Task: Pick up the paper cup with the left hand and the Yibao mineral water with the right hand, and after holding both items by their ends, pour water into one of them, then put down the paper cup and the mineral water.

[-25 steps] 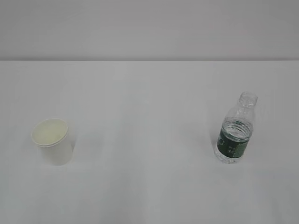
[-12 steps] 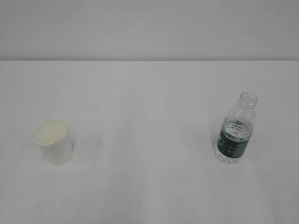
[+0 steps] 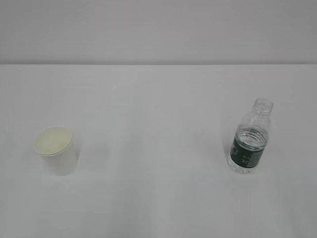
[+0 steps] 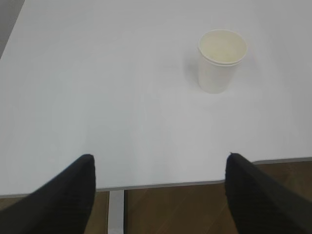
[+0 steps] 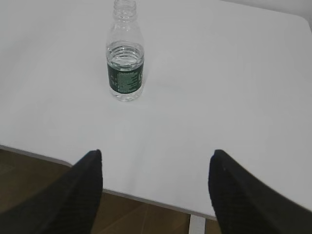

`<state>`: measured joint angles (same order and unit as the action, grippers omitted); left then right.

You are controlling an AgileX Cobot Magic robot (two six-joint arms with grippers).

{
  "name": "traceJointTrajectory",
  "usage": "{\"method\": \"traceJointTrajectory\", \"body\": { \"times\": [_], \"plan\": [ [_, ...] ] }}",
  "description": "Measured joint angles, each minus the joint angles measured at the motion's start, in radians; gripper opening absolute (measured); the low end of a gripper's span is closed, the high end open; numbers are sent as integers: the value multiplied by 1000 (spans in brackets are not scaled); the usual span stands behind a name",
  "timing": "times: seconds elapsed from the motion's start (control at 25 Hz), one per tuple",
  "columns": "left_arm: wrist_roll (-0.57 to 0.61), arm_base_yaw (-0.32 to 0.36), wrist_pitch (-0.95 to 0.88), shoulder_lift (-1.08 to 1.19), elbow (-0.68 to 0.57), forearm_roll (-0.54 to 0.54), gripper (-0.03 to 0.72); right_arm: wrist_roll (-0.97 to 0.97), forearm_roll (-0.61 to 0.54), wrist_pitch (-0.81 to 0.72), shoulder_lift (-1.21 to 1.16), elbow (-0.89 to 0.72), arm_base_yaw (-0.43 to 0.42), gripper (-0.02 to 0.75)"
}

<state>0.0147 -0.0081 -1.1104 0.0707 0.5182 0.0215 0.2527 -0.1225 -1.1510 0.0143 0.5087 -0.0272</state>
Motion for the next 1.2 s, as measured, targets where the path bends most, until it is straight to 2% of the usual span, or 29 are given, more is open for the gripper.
{"method": "traceJointTrajectory", "body": {
  "times": [0.24,1.2],
  "plan": [
    [0,0,0,0,0,0,593,-157,98,0,0,0,0,518],
    [0,0,0,0,0,0,588,-180,108,30,0,4,0,518]
  ]
}}
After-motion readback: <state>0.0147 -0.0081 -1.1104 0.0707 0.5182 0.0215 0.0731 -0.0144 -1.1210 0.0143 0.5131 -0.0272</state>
